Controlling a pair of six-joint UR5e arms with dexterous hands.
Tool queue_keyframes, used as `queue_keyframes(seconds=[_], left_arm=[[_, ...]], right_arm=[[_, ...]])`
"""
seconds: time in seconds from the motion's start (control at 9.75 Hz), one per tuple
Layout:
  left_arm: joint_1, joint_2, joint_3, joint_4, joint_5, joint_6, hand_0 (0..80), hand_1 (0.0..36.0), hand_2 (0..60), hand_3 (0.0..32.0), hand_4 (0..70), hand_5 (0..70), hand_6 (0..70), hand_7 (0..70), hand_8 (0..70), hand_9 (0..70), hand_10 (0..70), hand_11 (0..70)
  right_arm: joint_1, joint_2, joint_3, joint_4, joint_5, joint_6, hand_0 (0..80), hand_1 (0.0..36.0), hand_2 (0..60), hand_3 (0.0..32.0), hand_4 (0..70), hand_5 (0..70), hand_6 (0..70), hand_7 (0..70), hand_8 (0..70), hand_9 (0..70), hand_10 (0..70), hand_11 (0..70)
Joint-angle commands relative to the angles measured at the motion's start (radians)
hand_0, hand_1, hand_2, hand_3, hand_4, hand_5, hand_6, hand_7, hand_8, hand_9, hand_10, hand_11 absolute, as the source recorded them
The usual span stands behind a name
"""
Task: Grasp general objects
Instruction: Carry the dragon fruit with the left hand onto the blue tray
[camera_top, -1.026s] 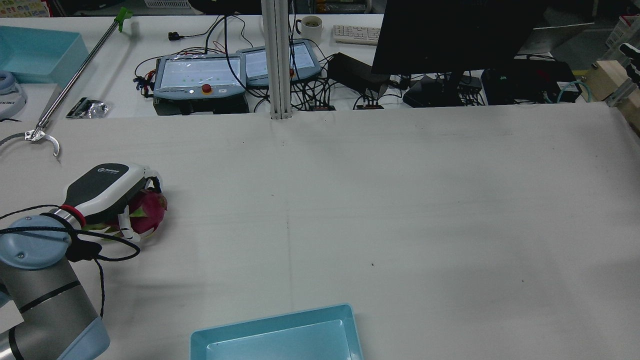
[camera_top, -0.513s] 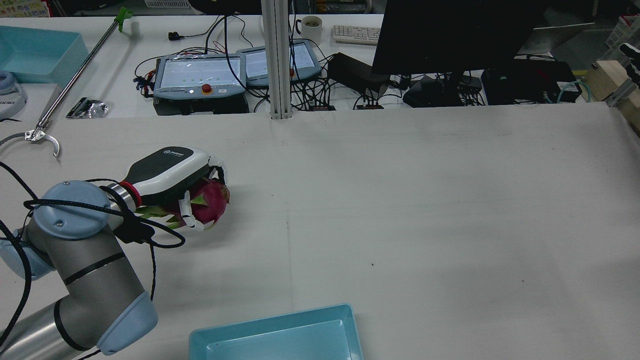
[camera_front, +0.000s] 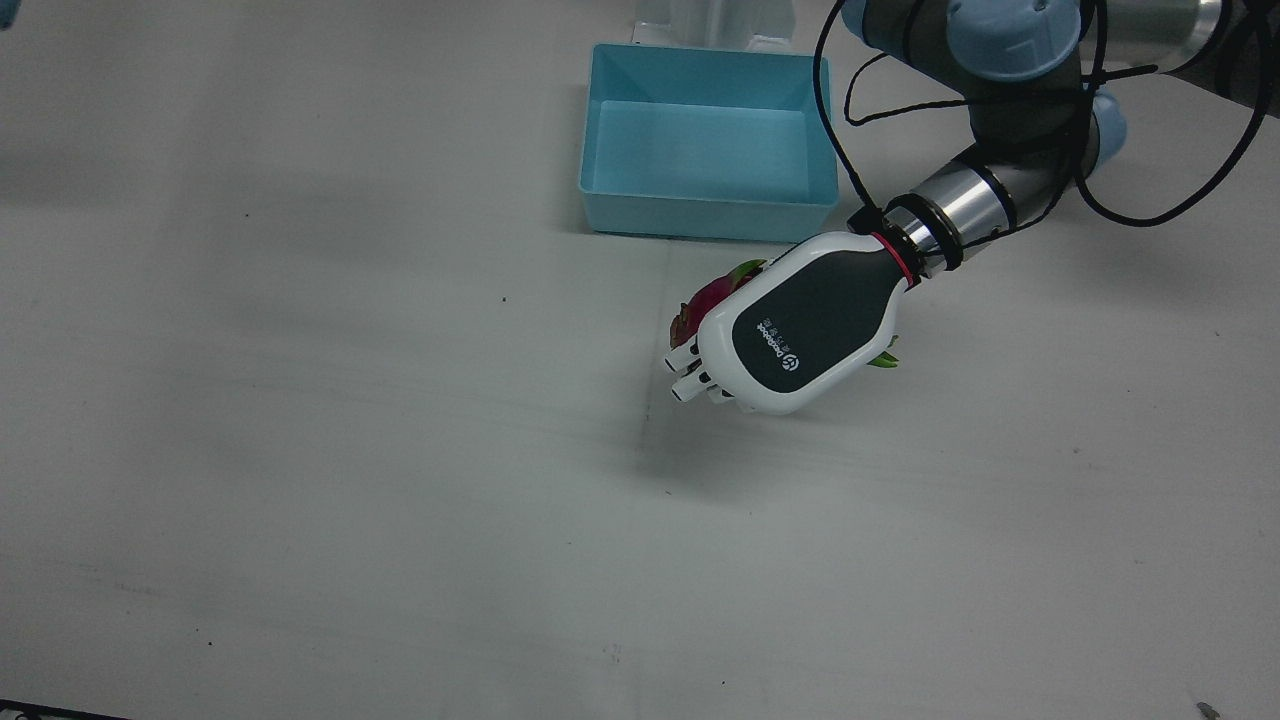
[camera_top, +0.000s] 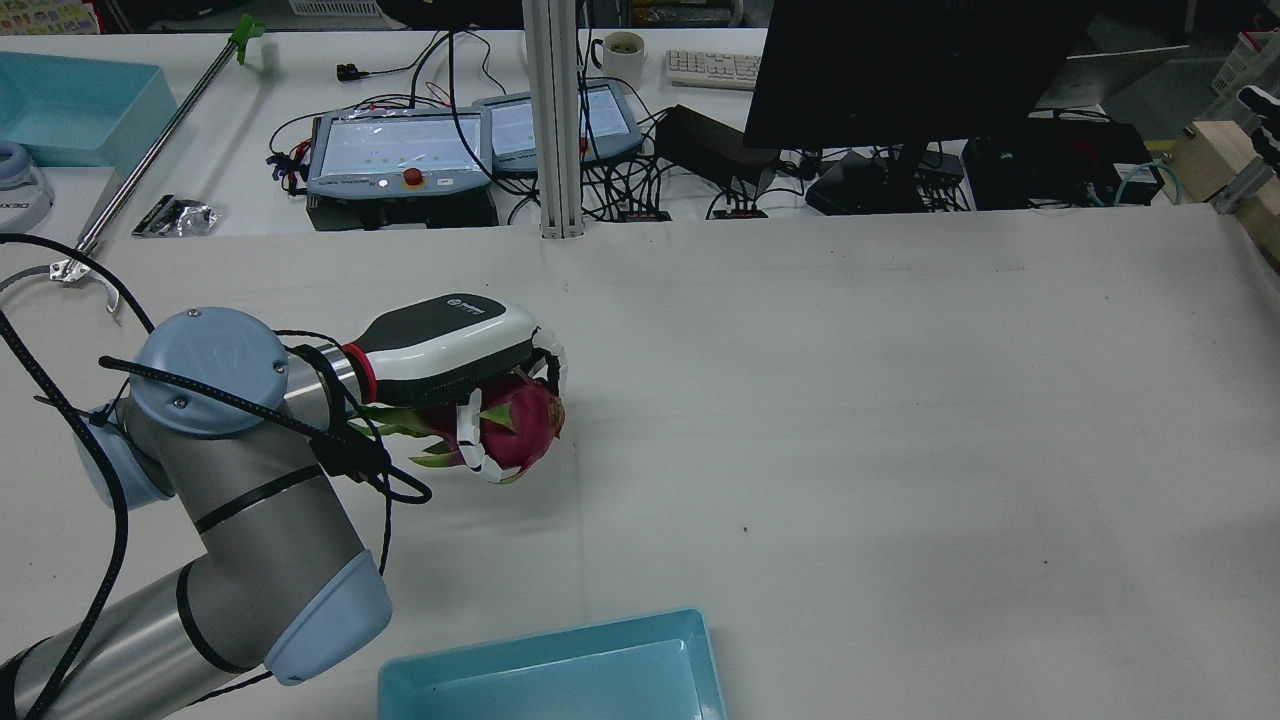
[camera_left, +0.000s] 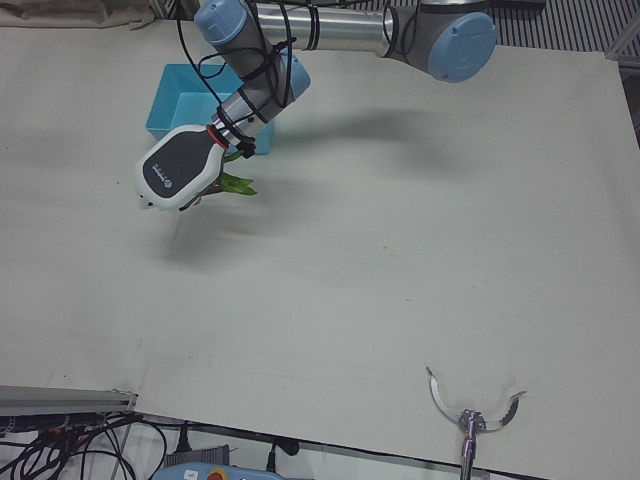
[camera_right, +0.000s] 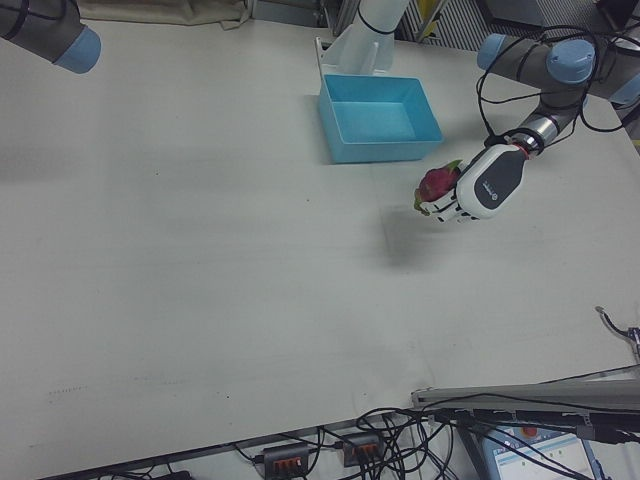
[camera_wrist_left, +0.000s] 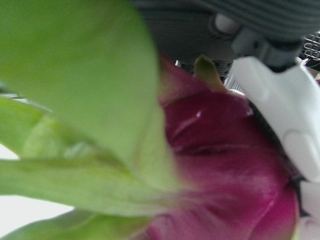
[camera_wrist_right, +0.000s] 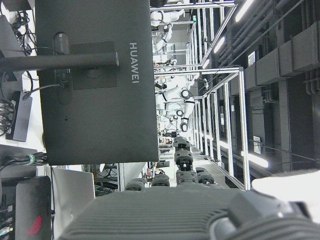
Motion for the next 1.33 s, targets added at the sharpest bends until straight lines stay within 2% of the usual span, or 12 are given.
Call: queue_keyframes(seconds=[0.0,0.21,0.31,0.41,0.51,0.82,1.03,1.23], left_arm=[[0.055,-0.016,-0.002,0.008,0.041,0.0,55.6,22.3,60.0,0.0,39.6,44.4,69.5,70.0,69.7,70.0,70.0,70.0],[0.067,-0.017,-0.011,0.018,0.052,0.001,55.5,21.7,59.8,0.0,37.7,42.3,67.1,70.0,68.8,70.0,70.0,70.0],[0.068,-0.04,-0.011,0.037,0.084,0.0,56.0,21.4,56.5,0.0,37.1,41.6,65.9,70.0,68.1,70.0,70.0,70.0],[0.074,-0.072,-0.014,0.082,0.119,0.0,56.0,21.4,55.7,0.0,36.6,40.8,64.8,70.0,67.4,70.0,70.0,70.0],[0.107,-0.086,-0.013,0.107,0.148,-0.003,56.2,21.9,57.4,0.0,37.6,41.6,65.6,70.0,67.7,70.0,70.0,70.0],[0.213,-0.115,-0.014,0.155,0.166,-0.023,58.1,23.9,58.3,0.0,38.6,42.7,65.6,70.0,66.4,70.0,70.0,70.0],[0.224,-0.114,-0.022,0.17,0.196,-0.022,58.9,24.0,56.8,0.0,39.2,42.5,65.6,70.0,66.1,70.0,70.0,70.0],[0.224,-0.112,-0.054,0.198,0.231,-0.022,59.3,24.9,57.8,0.0,39.1,42.4,65.1,70.0,65.6,70.0,70.0,70.0]], right_arm=[[0.0,0.0,0.0,0.0,0.0,0.0,0.0,0.0,0.0,0.0,0.0,0.0,0.0,0.0,0.0,0.0,0.0,0.0],[0.0,0.0,-0.001,0.0,0.0,0.0,0.0,0.0,0.0,0.0,0.0,0.0,0.0,0.0,0.0,0.0,0.0,0.0],[0.0,0.0,0.0,0.0,0.0,0.0,0.0,0.0,0.0,0.0,0.0,0.0,0.0,0.0,0.0,0.0,0.0,0.0],[0.0,0.0,0.0,0.0,0.0,0.0,0.0,0.0,0.0,0.0,0.0,0.0,0.0,0.0,0.0,0.0,0.0,0.0],[0.0,-0.001,0.0,0.0,0.0,0.0,0.0,0.0,0.0,0.0,0.0,0.0,0.0,0.0,0.0,0.0,0.0,0.0],[0.0,-0.001,0.0,0.0,0.0,0.0,0.0,0.0,0.0,0.0,0.0,0.0,0.0,0.0,0.0,0.0,0.0,0.0],[0.0,0.0,0.0,0.0,0.0,0.0,0.0,0.0,0.0,0.0,0.0,0.0,0.0,0.0,0.0,0.0,0.0,0.0],[0.0,-0.001,0.0,0.0,0.0,0.0,0.0,0.0,0.0,0.0,0.0,0.0,0.0,0.0,0.0,0.0,0.0,0.0]])
